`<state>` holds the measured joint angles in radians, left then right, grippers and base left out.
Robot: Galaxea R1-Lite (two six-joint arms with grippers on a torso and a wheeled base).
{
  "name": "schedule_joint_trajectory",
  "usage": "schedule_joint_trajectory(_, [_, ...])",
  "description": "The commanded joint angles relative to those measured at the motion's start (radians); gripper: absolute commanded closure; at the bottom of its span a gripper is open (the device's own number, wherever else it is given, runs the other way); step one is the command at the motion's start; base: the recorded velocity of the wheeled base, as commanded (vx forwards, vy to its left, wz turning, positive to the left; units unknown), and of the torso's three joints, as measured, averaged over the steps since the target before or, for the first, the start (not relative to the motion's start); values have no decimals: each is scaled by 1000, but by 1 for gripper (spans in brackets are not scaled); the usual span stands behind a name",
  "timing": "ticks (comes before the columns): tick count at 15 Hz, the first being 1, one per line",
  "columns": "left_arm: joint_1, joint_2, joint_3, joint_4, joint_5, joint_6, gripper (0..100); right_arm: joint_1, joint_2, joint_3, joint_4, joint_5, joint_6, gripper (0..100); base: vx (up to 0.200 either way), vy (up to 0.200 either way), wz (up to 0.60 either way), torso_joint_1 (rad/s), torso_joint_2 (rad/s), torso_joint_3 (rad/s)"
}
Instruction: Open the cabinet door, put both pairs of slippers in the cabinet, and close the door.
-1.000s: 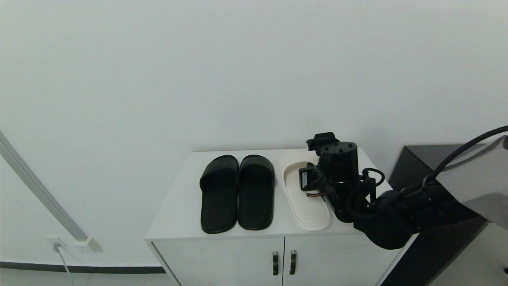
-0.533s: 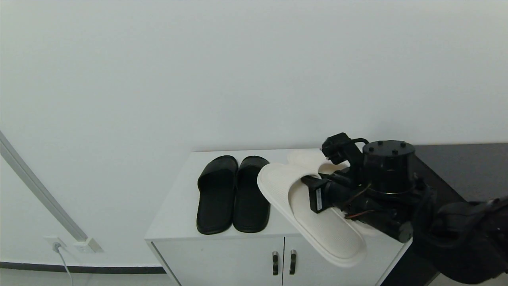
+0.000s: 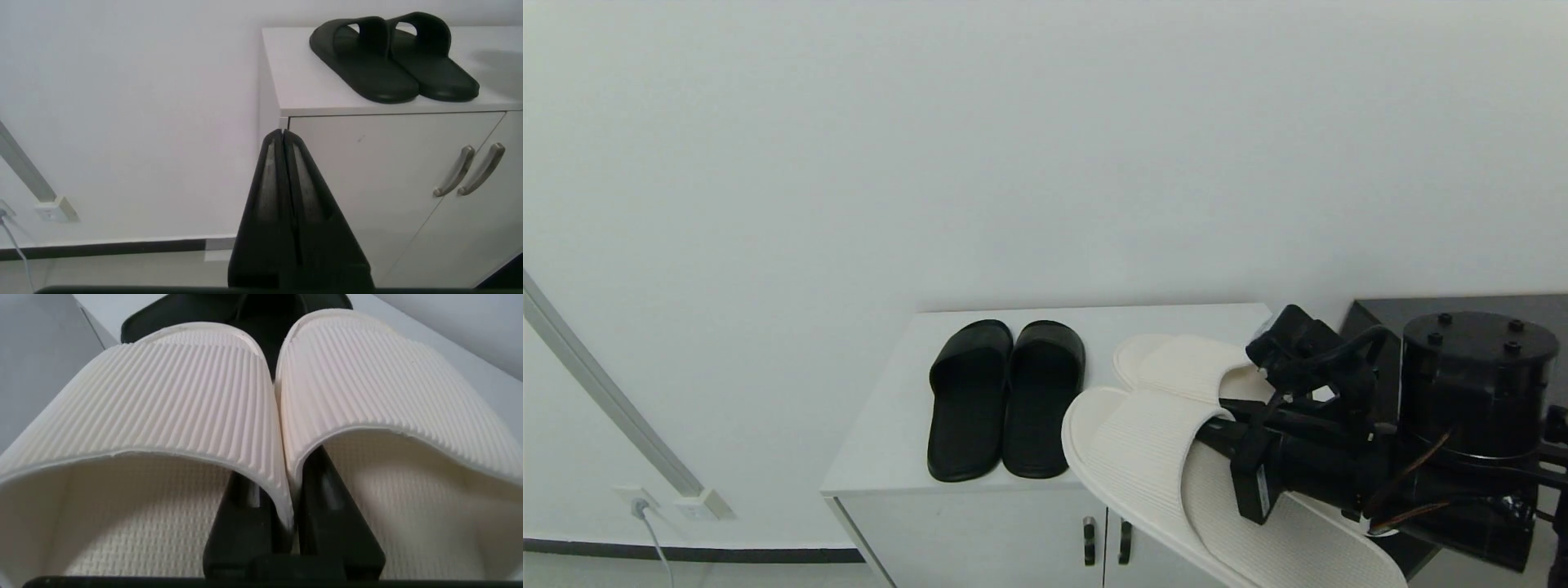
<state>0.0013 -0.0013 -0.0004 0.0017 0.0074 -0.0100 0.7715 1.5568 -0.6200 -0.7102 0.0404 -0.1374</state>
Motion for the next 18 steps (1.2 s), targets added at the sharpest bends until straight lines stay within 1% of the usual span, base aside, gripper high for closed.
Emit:
schedule_joint_trajectory(1, [0, 1, 0, 0, 0, -1, 100, 6, -17, 8, -2, 1, -1, 100, 0, 0, 0, 0, 0, 0])
schedule_joint_trajectory(3, [0, 1, 0, 0, 0, -1, 100, 6, -17, 6, -3, 3, 1, 100, 0, 0, 0, 0, 0, 0])
schedule_joint_trajectory(8, [0, 1, 0, 0, 0, -1, 100, 8, -14, 8, -2, 4, 4, 100, -200, 0, 0, 2, -1, 2])
schedule_joint_trajectory(10, [0, 1, -1, 0, 0, -1, 100, 8, -14, 11, 0, 29, 4, 100, -200, 0, 0, -10, 2, 2])
schedule_joint_trajectory(18, [0, 1, 0, 0, 0, -1, 100, 8, -3, 25, -3, 32, 2, 100, -200, 0, 0, 1, 4, 4])
